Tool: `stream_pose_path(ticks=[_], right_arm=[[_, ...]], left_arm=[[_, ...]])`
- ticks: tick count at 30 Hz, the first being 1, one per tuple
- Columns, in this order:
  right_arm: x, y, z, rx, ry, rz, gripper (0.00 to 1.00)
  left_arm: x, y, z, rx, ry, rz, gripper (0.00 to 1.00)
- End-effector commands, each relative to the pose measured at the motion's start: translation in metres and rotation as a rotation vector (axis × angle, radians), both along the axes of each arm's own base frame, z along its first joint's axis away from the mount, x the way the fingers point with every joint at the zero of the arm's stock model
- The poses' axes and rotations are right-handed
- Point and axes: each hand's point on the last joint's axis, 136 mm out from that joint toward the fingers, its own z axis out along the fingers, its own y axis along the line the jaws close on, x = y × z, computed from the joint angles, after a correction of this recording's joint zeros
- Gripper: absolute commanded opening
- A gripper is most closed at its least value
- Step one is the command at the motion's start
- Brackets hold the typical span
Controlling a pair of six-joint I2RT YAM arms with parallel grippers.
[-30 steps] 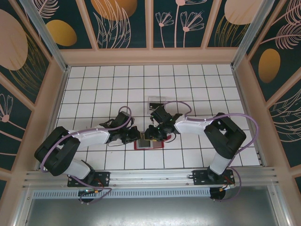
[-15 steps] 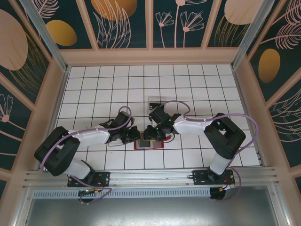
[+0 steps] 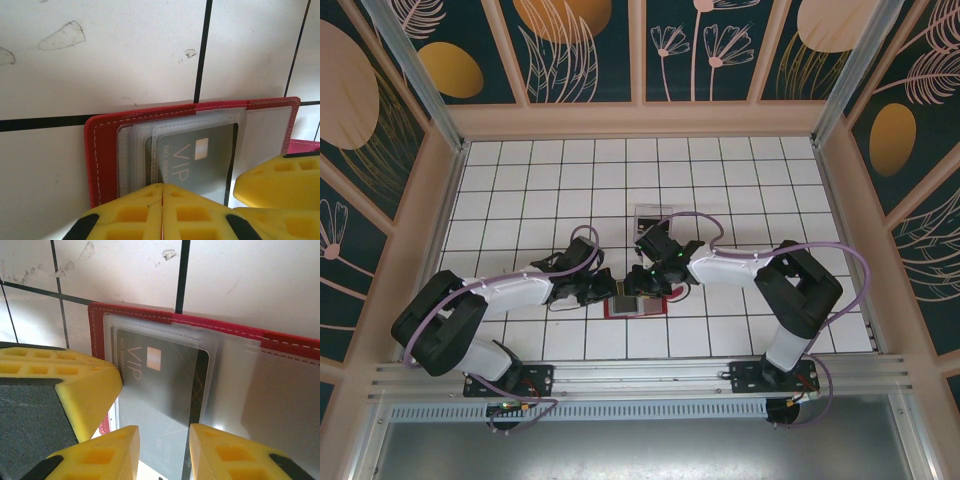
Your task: Take the credit cards out of the card holder
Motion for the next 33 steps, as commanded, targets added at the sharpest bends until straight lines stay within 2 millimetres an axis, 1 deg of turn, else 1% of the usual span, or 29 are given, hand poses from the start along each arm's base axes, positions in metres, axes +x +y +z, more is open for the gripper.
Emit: stream_pose_path(ticks=[1, 9, 19, 22, 26, 29, 33], right_arm=[[0.001, 0.006, -0.003, 0.004, -0.013, 0.018, 0.33], [0.000, 0.011, -0.003, 0.027, -0.015, 0.033, 0.32], [-0.002, 0.013, -0.009, 0.017, -0.006, 0.037, 0.32], [0.000, 0.008, -0.013, -0.018, -0.009, 0.024, 0.32], [0.001, -0.006, -0.016, -0.096, -0.027, 0.007, 0.32], [0.001, -0.012, -0.014, -0.122, -0.037, -0.002, 0.32], [0.001, -0.013, -0.008, -0.122, -0.052, -0.002, 0.32]], left_arm=[[-0.009, 0.012, -0.010, 0.073, 0.029, -0.007, 0.08], [-0.009, 0.012, -0.010, 0.070, 0.029, -0.006, 0.08], [-0.010, 0.012, -0.011, 0.070, 0.030, -0.008, 0.08], [-0.010, 0.012, -0.011, 0.070, 0.030, -0.008, 0.08], [-0.009, 0.014, -0.010, 0.078, 0.026, -0.005, 0.10], [-0.010, 0.014, -0.011, 0.081, 0.027, -0.006, 0.10], [-0.009, 0.015, -0.010, 0.085, 0.024, -0.005, 0.12]])
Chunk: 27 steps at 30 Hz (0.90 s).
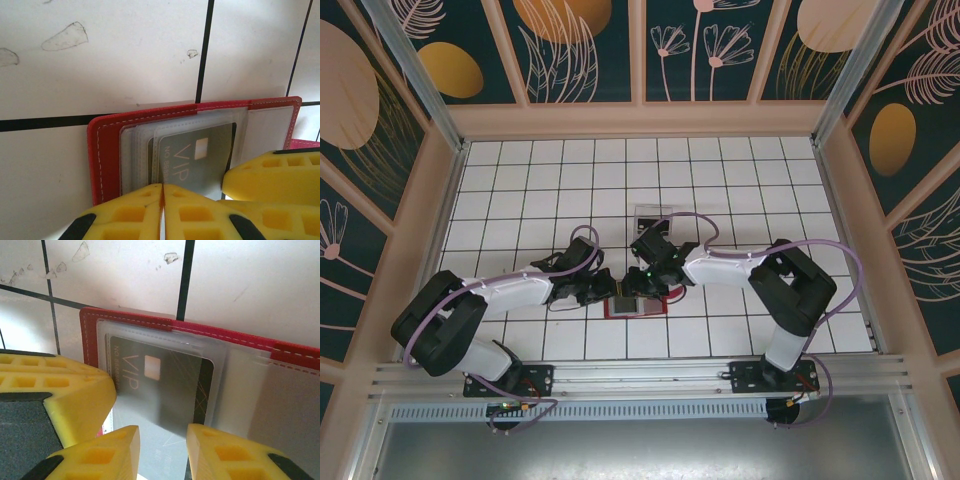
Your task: Take the credit cards out of the card holder
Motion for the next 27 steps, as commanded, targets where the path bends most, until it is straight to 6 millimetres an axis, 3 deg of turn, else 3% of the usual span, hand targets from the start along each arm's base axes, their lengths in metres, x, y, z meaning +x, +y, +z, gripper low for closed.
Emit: stream_pose_path(ticks=[1, 14, 22, 27], right_arm=[[0.000, -0.016, 0.001, -0.084, -0.024, -0.010, 0.32], [0.001, -0.017, 0.012, -0.082, -0.043, -0.019, 0.32], [0.009, -0.018, 0.033, -0.044, -0.092, -0.069, 0.32], [0.006, -0.019, 0.026, 0.012, -0.048, -0.076, 0.32]], left_arm=[[-0.009, 0.014, -0.010, 0.080, 0.027, -0.005, 0.13], [-0.008, 0.014, -0.008, 0.088, 0.021, -0.014, 0.15], [-0.008, 0.014, -0.008, 0.091, 0.021, -0.017, 0.13], [-0.007, 0.014, -0.008, 0.102, 0.024, -0.026, 0.13]])
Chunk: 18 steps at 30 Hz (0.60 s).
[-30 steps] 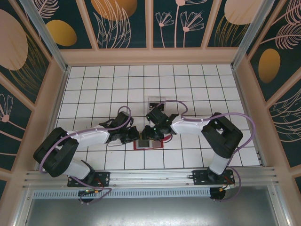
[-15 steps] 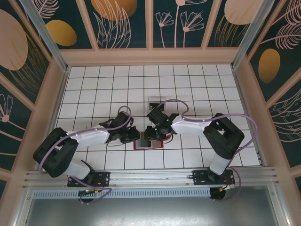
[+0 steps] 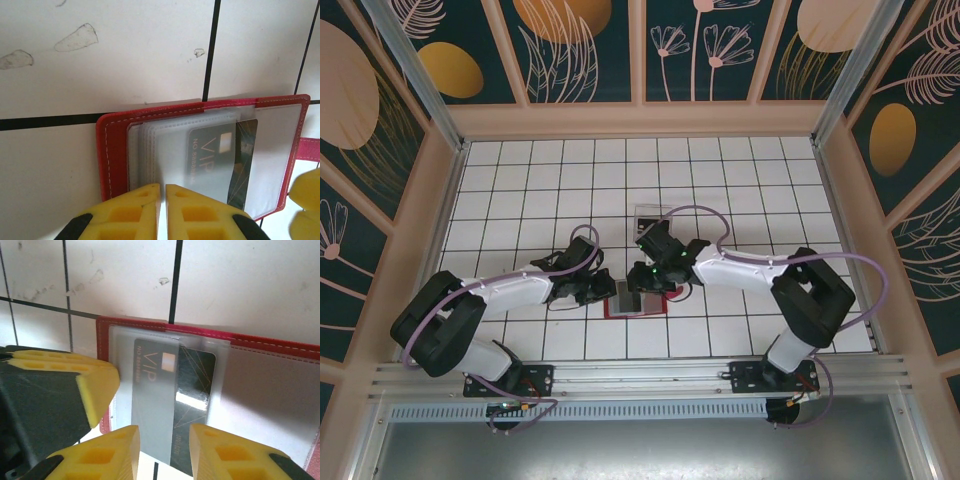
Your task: Take the credit cards out of the card holder
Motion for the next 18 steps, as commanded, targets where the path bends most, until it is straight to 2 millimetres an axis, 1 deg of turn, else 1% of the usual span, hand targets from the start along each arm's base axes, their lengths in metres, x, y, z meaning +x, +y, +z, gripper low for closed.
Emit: stream_pose_path(ticks=[1, 4, 6, 11, 18], right_arm=[[-0.002, -0.003, -0.005, 0.038, 0.030, -0.020, 0.32], [-0.006, 0.002, -0.012, 0.068, 0.061, 0.000, 0.32], [-0.007, 0.001, -0.019, 0.059, 0.072, 0.003, 0.31], [-0.010, 0.002, -0.026, 0.075, 0.089, 0.005, 0.30], [-0.010, -0.003, -0.036, 0.038, 0.095, 0.001, 0.29]], left_arm=[[-0.007, 0.011, -0.009, 0.075, 0.027, -0.013, 0.13], [-0.008, 0.012, -0.011, 0.083, 0.033, -0.020, 0.13], [-0.008, 0.012, -0.012, 0.084, 0.037, -0.022, 0.13], [-0.007, 0.009, -0.012, 0.077, 0.039, -0.023, 0.13], [-0.006, 0.008, -0.010, 0.076, 0.040, -0.027, 0.13]])
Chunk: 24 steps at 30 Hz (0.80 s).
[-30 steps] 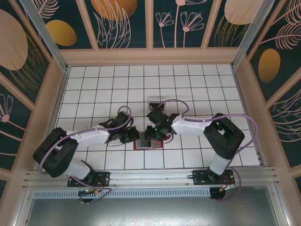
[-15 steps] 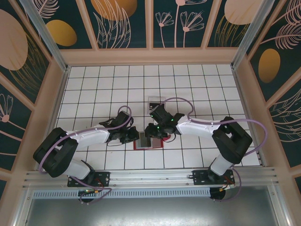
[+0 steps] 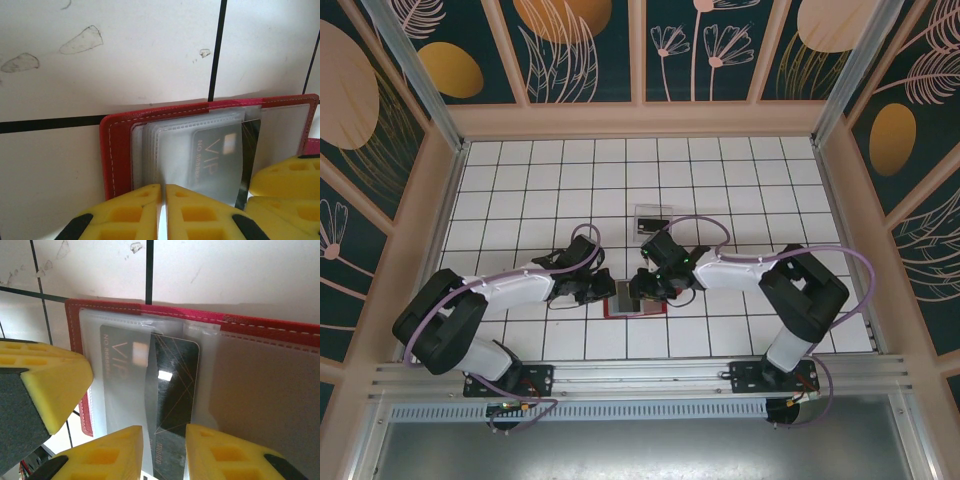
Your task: Take the credit cards out of the card holder
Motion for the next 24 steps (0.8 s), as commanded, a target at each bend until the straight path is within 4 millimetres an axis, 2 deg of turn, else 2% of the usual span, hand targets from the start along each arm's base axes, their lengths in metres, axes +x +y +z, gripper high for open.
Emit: stream_pose_path(ticks=[1, 10, 17, 24], right_arm=[[0.001, -0.003, -0.008, -0.017, 0.009, -0.007, 0.29], [0.001, -0.009, -0.015, -0.051, 0.006, -0.012, 0.29], [0.004, -0.010, -0.004, -0.029, -0.017, -0.025, 0.29], [0.004, -0.010, -0.006, -0.031, -0.013, -0.027, 0.29]], left_arm=[[-0.007, 0.007, -0.009, 0.054, 0.033, -0.017, 0.13], [-0.008, 0.008, -0.010, 0.060, 0.035, -0.015, 0.13], [-0.008, 0.008, -0.011, 0.060, 0.037, -0.012, 0.13], [-0.007, 0.008, -0.010, 0.060, 0.036, -0.013, 0.13]])
